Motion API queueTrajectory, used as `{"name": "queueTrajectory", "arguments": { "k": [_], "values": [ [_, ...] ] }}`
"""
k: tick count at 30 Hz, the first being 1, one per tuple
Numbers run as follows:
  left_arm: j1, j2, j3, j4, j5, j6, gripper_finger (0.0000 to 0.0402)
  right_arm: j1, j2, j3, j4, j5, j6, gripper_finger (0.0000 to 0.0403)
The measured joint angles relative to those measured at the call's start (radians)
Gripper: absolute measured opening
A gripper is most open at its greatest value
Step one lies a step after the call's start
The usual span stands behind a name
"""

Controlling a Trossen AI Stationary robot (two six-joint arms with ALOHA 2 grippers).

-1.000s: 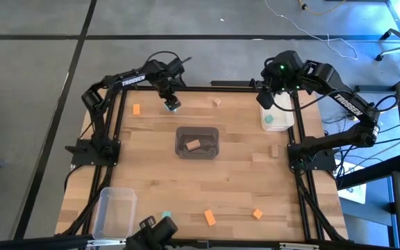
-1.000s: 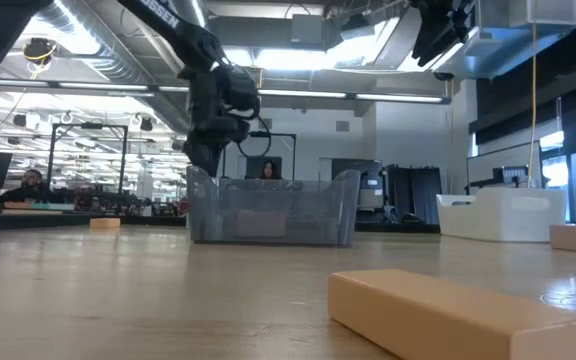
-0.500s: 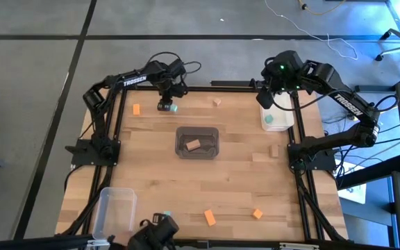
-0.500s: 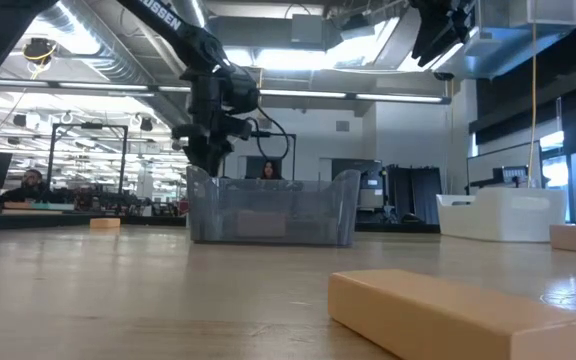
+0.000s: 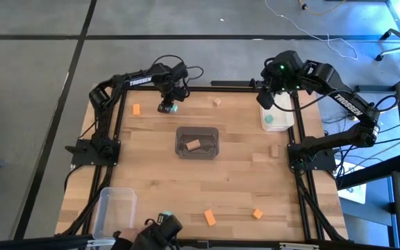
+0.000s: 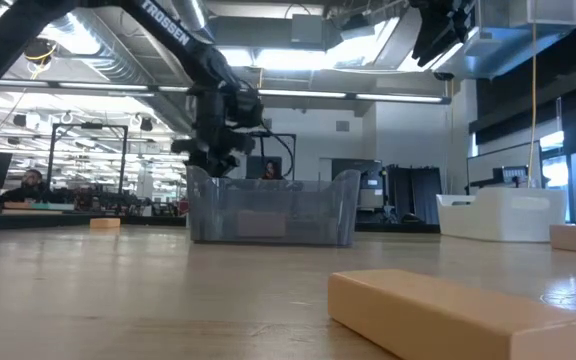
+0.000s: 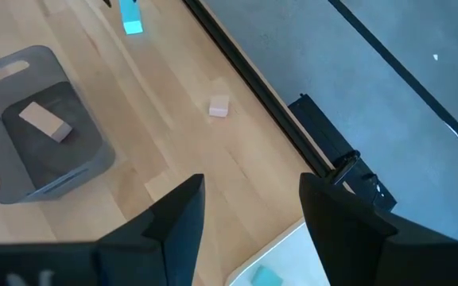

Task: Sort & place blocks by color
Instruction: Put the top blue block into the white bin

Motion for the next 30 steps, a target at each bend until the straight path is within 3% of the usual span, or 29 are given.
{"name": "queueTrajectory", "arguments": {
  "k": [7,23,30],
  "values": [
    [-0.004,0.06,0.0,0.009,-0.032,0.006,0.018,0.0,0.0,0.0,0.0,0.0,0.0,0.0206],
    [-0.002,0.07,0.0,0.062,-0.078,0.041,0.018,0.0,0.0,-0.001,0.018,-0.001,0.0,0.0206],
    [-0.002,0.07,0.0,0.061,-0.079,-0.112,0.018,0.0,0.0,-0.001,0.018,-0.001,0.001,0.0206]
  ]
}}
